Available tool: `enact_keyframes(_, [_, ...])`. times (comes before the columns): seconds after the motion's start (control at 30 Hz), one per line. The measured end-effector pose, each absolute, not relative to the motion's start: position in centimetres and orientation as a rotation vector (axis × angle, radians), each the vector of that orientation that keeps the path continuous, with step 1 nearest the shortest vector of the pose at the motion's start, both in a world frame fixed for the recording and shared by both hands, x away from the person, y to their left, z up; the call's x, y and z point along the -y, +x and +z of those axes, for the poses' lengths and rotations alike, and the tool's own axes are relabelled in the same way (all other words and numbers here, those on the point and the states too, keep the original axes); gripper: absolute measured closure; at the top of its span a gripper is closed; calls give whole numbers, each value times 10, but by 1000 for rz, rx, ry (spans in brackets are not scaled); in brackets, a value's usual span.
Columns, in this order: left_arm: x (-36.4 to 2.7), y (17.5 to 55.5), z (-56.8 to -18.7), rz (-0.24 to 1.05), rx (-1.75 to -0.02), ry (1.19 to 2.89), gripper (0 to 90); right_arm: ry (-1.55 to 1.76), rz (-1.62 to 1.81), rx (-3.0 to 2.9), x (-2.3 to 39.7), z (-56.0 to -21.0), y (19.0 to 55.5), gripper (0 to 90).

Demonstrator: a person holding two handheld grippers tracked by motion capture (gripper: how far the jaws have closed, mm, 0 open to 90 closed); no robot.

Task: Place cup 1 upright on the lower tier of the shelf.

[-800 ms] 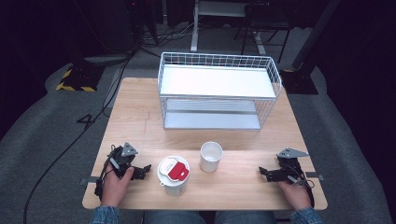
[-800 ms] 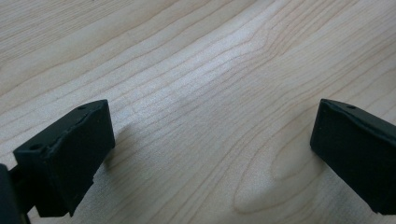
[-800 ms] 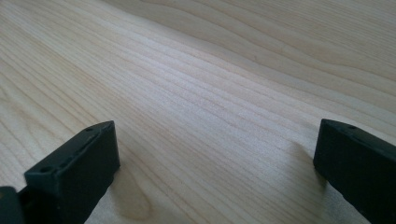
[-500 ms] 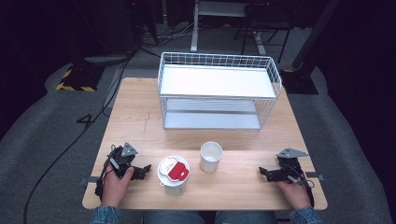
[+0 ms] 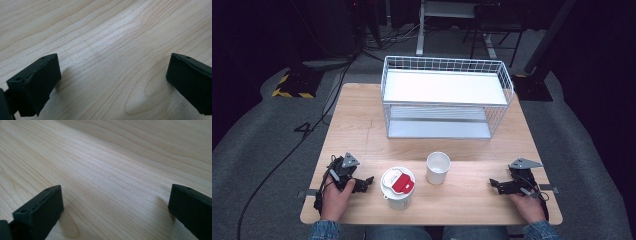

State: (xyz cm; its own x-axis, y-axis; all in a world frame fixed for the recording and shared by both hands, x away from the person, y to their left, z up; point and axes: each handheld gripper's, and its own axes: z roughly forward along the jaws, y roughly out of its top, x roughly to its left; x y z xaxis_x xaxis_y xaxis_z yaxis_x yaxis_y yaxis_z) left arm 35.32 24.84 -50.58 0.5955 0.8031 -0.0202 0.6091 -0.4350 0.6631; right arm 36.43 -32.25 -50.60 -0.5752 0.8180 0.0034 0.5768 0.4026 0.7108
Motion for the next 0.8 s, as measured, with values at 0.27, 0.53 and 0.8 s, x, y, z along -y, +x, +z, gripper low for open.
enact_keyframes(0.27, [-248, 353, -506, 397, -1113, 2189, 2, 1208, 991, -2314, 328, -495, 362, 0])
enact_keyframes(0.53, [-248, 353, -506, 396, -1113, 2189, 2, 1130, 1045, -2328, 319, -472, 357, 0])
enact_keyframes(0.8, [-248, 353, -506, 397, -1113, 2189, 2, 1047, 1114, -2350, 297, -455, 353, 0])
